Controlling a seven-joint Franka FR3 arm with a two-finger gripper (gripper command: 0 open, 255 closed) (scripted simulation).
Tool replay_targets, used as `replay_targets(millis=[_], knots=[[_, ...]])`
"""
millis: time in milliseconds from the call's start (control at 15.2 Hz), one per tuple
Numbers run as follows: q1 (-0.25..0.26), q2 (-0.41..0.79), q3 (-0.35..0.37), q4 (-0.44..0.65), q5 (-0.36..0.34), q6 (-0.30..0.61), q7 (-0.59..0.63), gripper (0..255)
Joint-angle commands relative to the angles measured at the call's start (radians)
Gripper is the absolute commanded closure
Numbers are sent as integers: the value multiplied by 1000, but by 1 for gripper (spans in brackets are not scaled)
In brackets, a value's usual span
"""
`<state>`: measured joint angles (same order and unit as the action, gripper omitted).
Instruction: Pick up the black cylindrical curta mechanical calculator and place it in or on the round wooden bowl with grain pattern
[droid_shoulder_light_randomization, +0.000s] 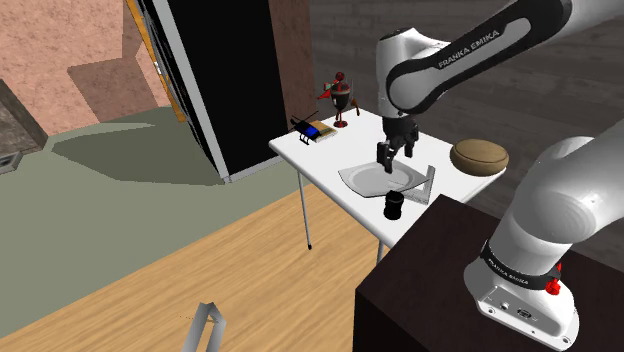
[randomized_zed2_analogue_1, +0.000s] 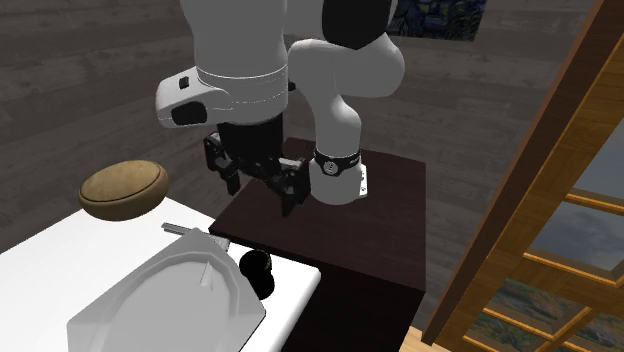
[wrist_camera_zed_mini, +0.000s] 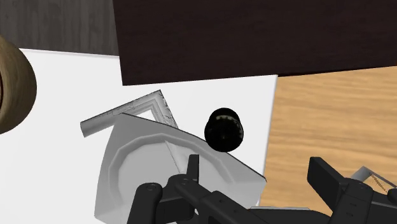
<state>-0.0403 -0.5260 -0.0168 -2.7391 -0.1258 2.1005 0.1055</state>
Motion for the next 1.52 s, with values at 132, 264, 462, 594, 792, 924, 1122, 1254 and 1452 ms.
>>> replay_targets(millis=[132, 264, 462, 594, 792, 924, 1122, 1254, 1452], knots=[[-20, 140, -20, -36, -26, 175, -6, 0], [-30, 222, -29, -44, -39, 262, -7, 0], [-41, 321, -38, -44, -55, 359, -5, 0], [-44, 350, -39, -52, -62, 395, -1, 0], [-50, 395, -42, -61, -75, 450, 7, 0], [-56, 437, -44, -67, -88, 498, 15, 0], [-56, 437, -44, -67, -88, 498, 15, 0], [-56, 437, -44, -67, -89, 498, 15, 0], [-56, 437, -44, -67, -88, 498, 15, 0]])
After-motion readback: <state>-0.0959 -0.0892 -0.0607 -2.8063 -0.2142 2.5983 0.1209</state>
